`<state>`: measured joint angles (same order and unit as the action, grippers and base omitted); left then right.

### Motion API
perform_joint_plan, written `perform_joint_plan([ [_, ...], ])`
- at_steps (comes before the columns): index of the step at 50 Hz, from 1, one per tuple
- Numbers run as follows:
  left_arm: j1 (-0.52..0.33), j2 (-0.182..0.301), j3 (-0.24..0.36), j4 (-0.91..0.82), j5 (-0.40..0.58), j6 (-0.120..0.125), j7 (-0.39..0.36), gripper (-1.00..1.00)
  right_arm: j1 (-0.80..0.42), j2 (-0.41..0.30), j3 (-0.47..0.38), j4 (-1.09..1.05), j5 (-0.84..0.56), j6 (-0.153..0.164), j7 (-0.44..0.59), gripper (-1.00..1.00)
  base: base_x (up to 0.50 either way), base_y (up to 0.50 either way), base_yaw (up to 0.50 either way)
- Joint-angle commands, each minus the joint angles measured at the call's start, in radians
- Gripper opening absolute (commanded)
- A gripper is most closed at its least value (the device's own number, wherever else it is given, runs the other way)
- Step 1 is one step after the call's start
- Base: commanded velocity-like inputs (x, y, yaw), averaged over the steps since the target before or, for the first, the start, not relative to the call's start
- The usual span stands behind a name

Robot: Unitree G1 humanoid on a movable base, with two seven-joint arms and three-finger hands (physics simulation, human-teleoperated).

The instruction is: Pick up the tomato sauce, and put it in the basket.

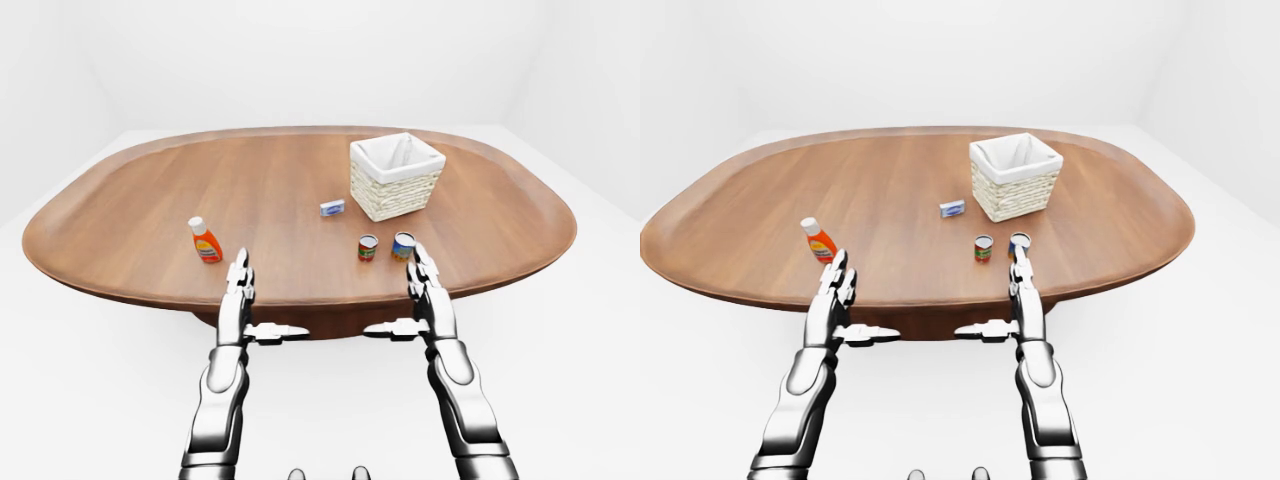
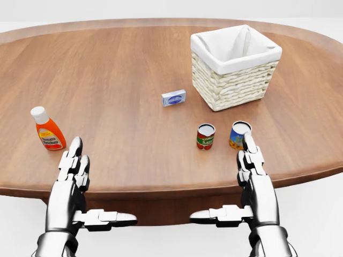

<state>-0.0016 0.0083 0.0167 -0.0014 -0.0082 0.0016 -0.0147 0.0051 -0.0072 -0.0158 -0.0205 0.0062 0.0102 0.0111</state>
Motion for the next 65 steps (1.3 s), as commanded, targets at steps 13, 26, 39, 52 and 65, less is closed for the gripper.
perform_joint_plan([
  [13, -0.019, 0.023, 0.070, -0.053, -0.055, 0.037, -0.009, 1.00, 0.065, -0.019, -0.063, -0.178, 0.031, 0.036, 0.013, 1.00, 0.00, 0.00, 0.00],
  [26, 0.008, 0.032, 0.271, -0.539, -0.345, 0.086, 0.179, 1.00, 0.258, 0.053, -0.271, -0.961, 0.088, 0.077, 0.026, 1.00, 0.00, 0.00, 0.00],
  [39, -0.020, 0.115, 0.488, -0.660, -0.628, 0.086, 0.440, 1.00, 0.569, -0.279, -0.653, -1.026, 0.726, -0.029, -0.261, 1.00, 0.00, 0.00, 0.00],
  [52, -0.021, 0.150, 0.512, -0.652, -0.677, 0.086, 0.494, 1.00, 0.631, -0.327, -0.674, -1.026, 0.782, -0.097, -0.296, 1.00, 0.00, 0.00, 0.00],
  [65, -0.024, 0.155, 0.509, -0.645, -0.678, 0.086, 0.499, 1.00, 0.625, -0.353, -0.664, -1.026, 0.794, -0.097, -0.306, 1.00, 0.00, -0.10, 0.00],
])
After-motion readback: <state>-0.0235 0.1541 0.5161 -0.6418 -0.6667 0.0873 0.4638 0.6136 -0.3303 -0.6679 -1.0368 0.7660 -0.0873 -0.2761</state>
